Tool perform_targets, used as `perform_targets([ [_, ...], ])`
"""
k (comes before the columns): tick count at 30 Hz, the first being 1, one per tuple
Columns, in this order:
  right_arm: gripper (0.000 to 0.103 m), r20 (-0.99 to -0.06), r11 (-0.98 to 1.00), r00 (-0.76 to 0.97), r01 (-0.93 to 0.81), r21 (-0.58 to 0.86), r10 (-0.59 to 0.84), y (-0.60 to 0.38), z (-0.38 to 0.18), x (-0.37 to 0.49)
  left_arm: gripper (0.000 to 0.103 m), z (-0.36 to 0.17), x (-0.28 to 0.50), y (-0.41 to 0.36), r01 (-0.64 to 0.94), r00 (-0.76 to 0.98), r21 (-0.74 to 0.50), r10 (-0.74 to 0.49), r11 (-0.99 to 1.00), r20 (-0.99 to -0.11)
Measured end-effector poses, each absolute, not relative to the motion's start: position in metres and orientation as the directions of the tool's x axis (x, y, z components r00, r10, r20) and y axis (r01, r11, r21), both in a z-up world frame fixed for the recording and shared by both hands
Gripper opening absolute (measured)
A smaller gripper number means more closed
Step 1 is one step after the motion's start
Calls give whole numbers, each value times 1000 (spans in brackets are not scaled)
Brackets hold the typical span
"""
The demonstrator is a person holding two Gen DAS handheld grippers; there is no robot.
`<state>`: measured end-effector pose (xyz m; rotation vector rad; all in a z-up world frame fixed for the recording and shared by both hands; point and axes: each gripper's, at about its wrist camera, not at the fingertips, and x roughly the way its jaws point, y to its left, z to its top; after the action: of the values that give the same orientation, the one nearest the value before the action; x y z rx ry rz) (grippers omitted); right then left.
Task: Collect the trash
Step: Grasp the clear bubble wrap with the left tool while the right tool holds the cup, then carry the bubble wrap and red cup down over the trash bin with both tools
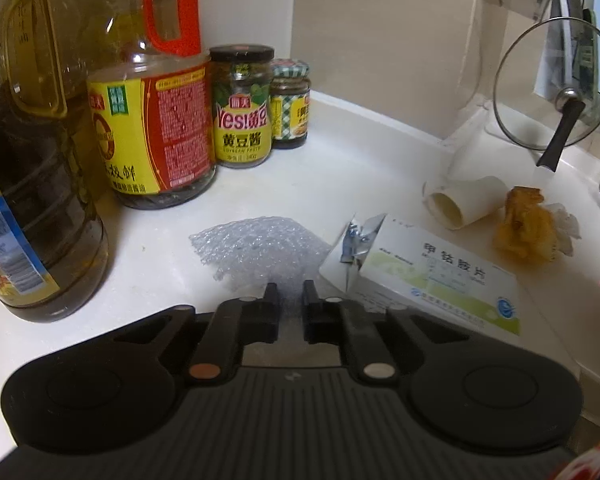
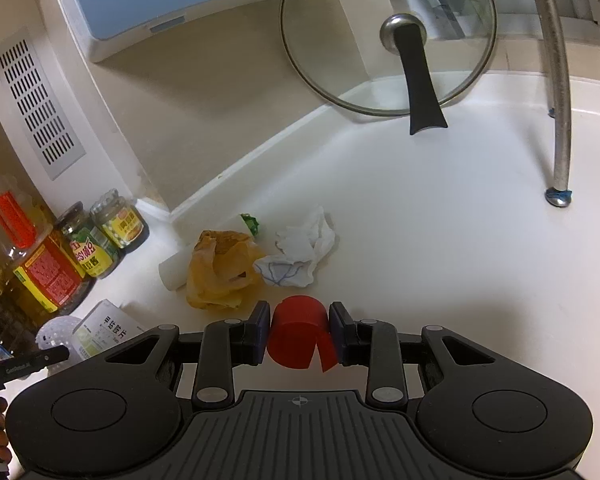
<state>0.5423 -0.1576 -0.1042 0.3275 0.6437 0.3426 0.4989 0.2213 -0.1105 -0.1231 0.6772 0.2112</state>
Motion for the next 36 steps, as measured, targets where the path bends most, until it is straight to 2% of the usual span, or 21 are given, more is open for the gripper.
perform_targets([
  [17, 32, -479, 859, 734, -286, 424, 481, -174, -92, 519, 7, -63, 427, 199, -310, 784, 8, 260, 951, -564],
  [36, 32, -444, 768, 632, -457, 447, 635, -216, -83, 451, 7, -46, 331, 76, -282, 802, -44, 211, 958, -559],
])
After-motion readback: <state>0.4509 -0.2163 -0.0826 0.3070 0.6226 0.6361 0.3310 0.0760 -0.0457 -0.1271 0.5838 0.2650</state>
